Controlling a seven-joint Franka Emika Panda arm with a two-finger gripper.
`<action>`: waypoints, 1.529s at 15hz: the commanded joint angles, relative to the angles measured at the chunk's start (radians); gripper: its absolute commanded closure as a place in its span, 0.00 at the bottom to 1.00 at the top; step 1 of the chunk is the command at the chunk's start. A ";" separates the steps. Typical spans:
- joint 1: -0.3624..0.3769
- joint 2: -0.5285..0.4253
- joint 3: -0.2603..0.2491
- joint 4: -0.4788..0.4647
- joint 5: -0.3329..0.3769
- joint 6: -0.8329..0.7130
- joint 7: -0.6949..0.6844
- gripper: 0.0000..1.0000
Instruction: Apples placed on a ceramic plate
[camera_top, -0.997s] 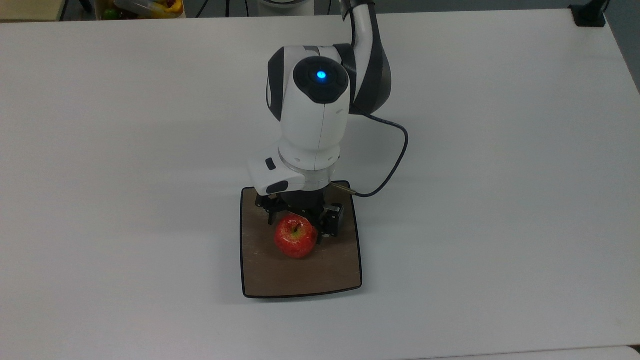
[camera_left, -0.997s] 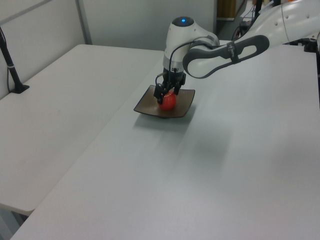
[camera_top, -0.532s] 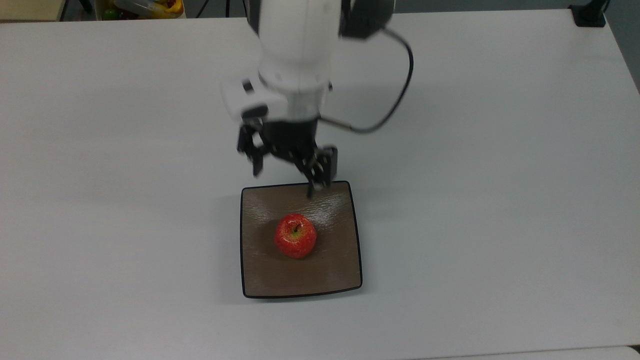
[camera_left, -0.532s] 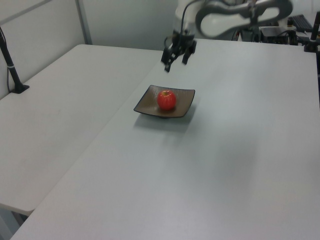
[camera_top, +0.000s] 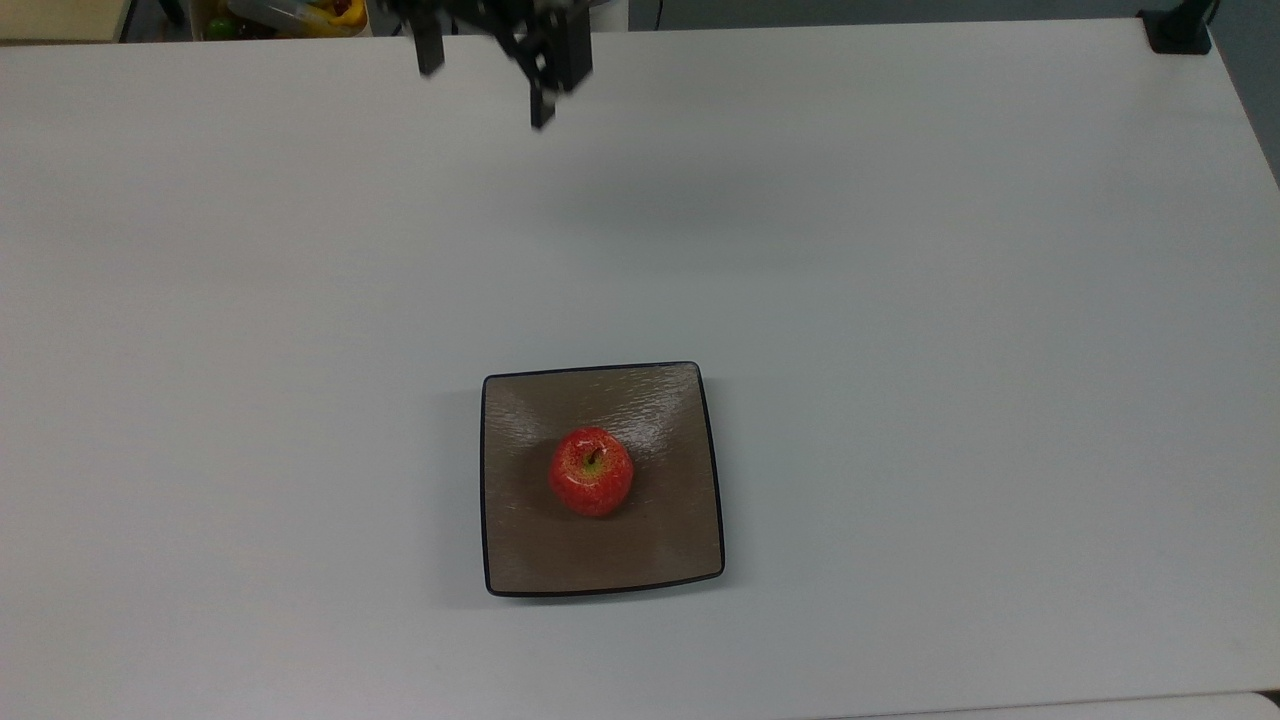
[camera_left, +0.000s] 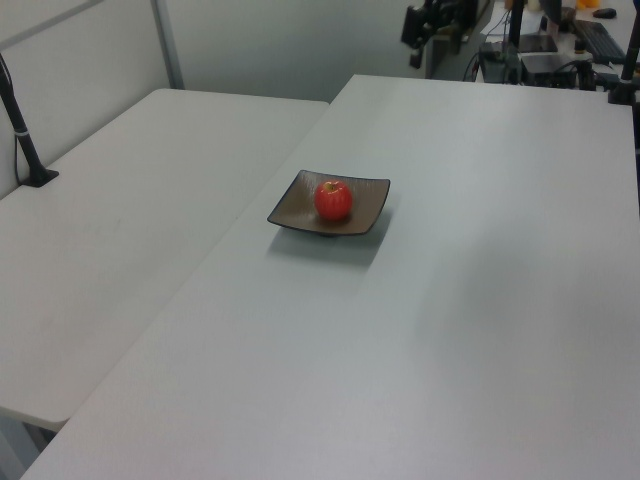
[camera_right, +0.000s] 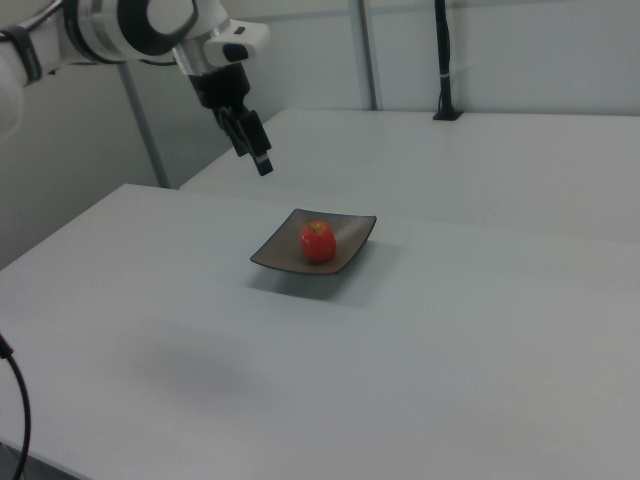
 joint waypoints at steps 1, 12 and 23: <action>-0.015 -0.138 0.026 -0.142 0.003 -0.068 -0.075 0.00; -0.100 -0.217 0.104 -0.270 0.078 -0.062 -0.531 0.00; -0.111 -0.171 0.092 -0.267 0.153 0.050 -0.599 0.00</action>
